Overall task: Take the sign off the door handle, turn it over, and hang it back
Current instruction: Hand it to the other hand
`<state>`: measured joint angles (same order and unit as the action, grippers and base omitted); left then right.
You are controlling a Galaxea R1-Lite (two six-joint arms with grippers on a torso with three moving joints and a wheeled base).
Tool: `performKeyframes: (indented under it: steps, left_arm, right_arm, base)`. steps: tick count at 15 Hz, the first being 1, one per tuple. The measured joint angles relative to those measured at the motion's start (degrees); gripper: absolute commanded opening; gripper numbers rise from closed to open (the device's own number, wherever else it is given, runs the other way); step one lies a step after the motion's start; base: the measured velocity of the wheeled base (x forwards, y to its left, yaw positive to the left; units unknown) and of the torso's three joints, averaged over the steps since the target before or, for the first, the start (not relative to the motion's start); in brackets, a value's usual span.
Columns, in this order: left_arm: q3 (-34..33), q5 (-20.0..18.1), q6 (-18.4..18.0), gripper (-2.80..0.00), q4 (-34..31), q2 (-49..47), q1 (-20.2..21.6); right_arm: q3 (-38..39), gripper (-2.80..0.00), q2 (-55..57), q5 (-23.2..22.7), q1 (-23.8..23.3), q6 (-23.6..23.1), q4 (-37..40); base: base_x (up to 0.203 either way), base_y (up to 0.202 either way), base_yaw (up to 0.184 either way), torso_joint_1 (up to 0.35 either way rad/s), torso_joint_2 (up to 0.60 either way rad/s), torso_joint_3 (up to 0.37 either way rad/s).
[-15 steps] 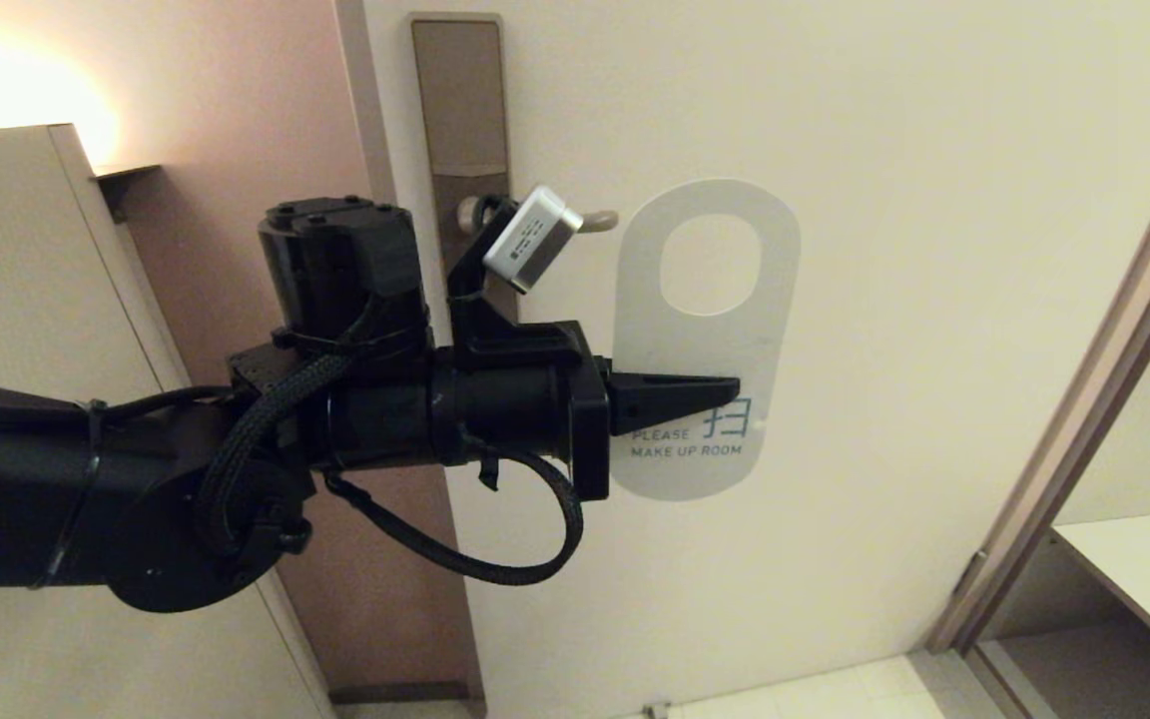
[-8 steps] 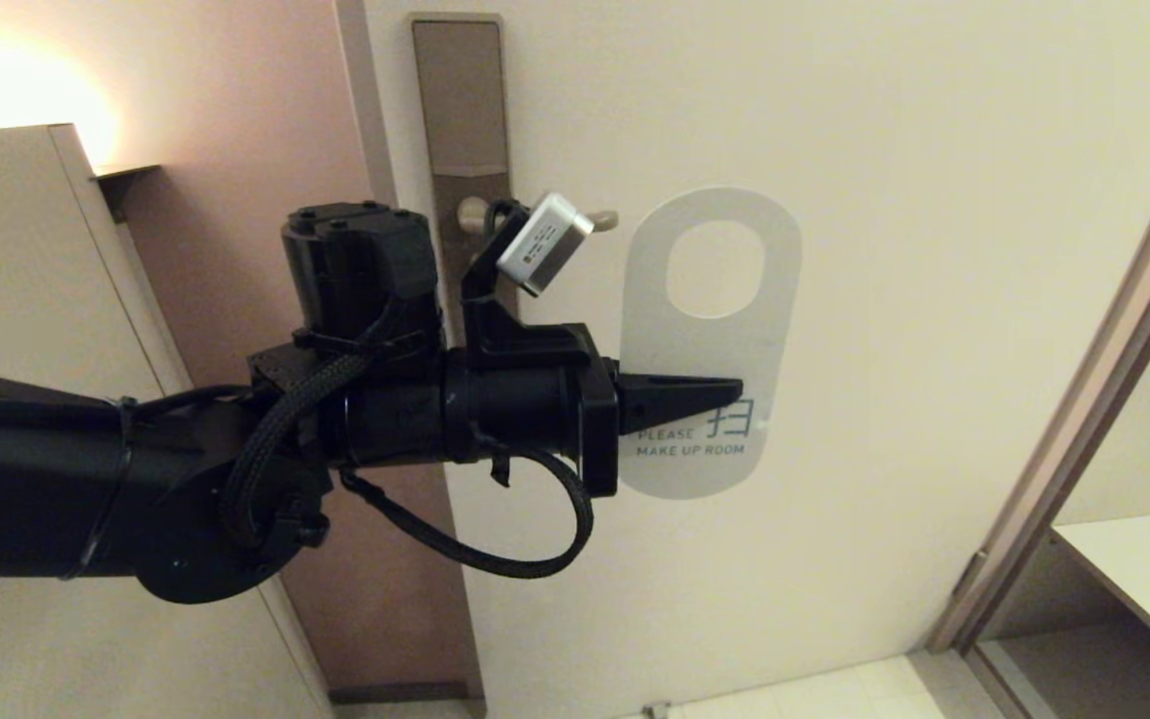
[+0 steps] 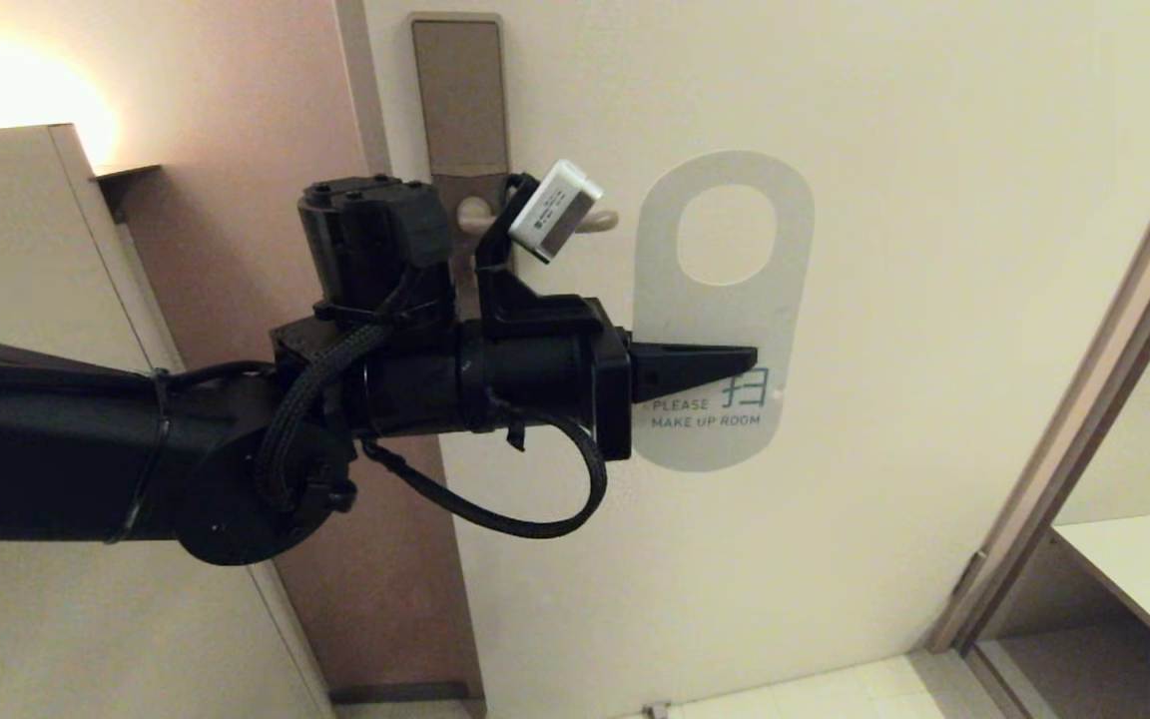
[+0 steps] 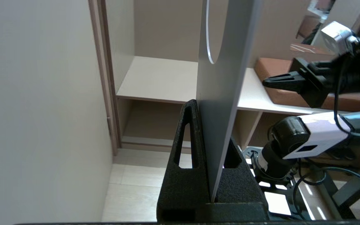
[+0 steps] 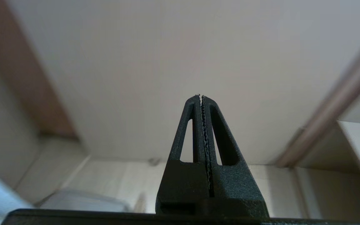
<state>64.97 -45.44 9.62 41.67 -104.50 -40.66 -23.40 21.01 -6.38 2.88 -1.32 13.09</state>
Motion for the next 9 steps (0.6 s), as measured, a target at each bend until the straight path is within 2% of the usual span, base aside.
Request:
performKeyframes:
  steps: [3,9]
  left_arm:
    - [0.64,-0.16,0.05,-2.8,0.03,-0.84,0.02]
    - [4.63,-0.23,0.17,-2.8,-0.14,-3.72,-0.17]
  right_arm:
    - [-1.19,-2.8,6.14,-4.91,0.23,0.02,-2.16]
    - [-0.88,-2.8,20.62,-13.1,0.26,0.05,-16.76]
  base:
    - [0.0,0.0,0.0,0.0,0.0,0.0]
    - [0.0,0.0,0.0,0.0,0.0,0.0]
